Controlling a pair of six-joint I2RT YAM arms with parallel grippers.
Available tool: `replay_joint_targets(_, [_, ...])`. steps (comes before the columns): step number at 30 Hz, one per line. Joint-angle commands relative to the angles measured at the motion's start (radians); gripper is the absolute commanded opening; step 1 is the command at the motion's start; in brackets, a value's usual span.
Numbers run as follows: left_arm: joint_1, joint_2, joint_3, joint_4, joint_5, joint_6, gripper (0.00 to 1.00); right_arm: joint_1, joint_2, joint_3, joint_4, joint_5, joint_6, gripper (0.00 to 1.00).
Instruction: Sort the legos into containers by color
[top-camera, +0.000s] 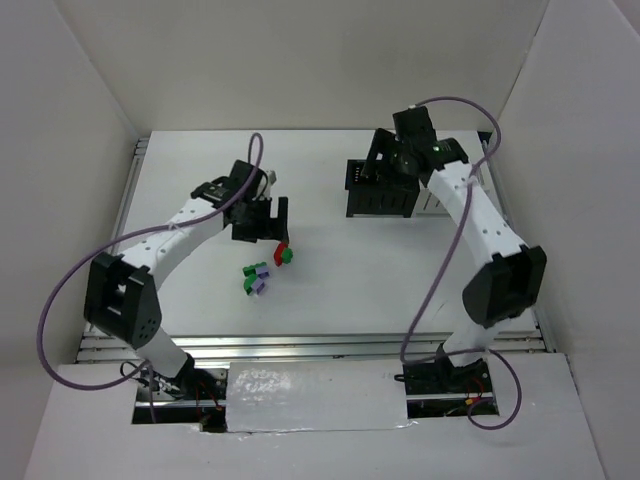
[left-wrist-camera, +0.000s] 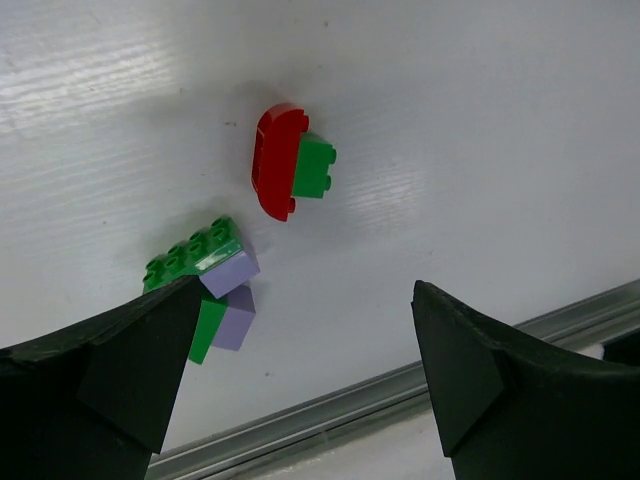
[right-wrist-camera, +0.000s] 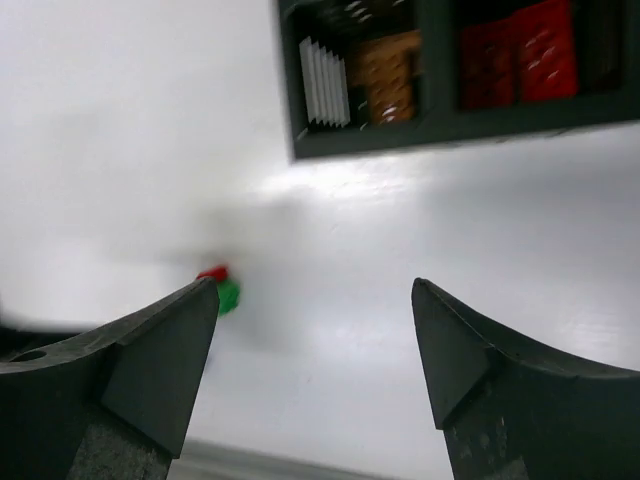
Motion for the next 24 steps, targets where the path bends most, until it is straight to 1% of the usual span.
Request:
replay_joint_targets(1, [-0.049, 0.074, 0.024, -0.007, -0.096, 0.003, 0.99, 0.025, -0.171, -0.113, 0.086, -0.085, 0.004, 0.85])
replay_joint_targets(2, [-0.053, 0.109, 0.024, 0.001, -0.109, -0.004, 0.99, 0.048, -0.195, -0.155, 0.091, -0.093, 0.002, 0.85])
replay_joint_targets(4, [-0.06, 0.143, 0.024, 0.018, -0.147, -0.006, 0.97, 0.065, -0.244, -0.181, 0.08, -0.103, -0.005, 0.85])
replay_joint_targets(9, [-0.066, 0.248, 0.037, 0.076, -0.127, 0.028, 0.92, 0.096, -0.34, -0.265, 0.065, -0.111, -0.015, 0.85])
replay_joint_targets(12, [-0.068, 0.292, 0.054, 0.087, -0.136, 0.049, 0.85, 0.096, -0.386, -0.313, 0.069, -0.113, -0.016, 0.86])
replay_joint_targets(13, [-0.068, 0.308, 0.062, 0.09, -0.141, 0.06, 0.83, 0.098, -0.394, -0.322, 0.069, -0.116, -0.018, 0.86])
replay_joint_targets(15, [-0.069, 0.321, 0.071, 0.096, -0.147, 0.068, 0.83, 0.098, -0.408, -0.336, 0.056, -0.123, -0.022, 0.86])
replay_joint_targets(18, [-0.076, 0.349, 0.096, 0.102, -0.144, 0.078, 0.8, 0.099, -0.422, -0.347, 0.049, -0.134, -0.025, 0.86])
replay_joint_targets(19, [-0.077, 0.358, 0.1, 0.102, -0.144, 0.081, 0.72, 0.099, -0.425, -0.35, 0.051, -0.134, -0.024, 0.86])
replay_joint_targets(20, [-0.079, 0.375, 0.106, 0.101, -0.144, 0.08, 0.67, 0.098, -0.432, -0.358, 0.054, -0.136, -0.022, 0.86])
replay_joint_targets(21, [-0.082, 0.381, 0.114, 0.099, -0.141, 0.083, 0.55, 0.099, -0.436, -0.359, 0.056, -0.137, -0.022, 0.86])
replay_joint_targets(24, [-0.091, 0.406, 0.116, 0.102, -0.141, 0.091, 0.31, 0.099, -0.437, -0.361, 0.054, -0.143, -0.022, 0.86])
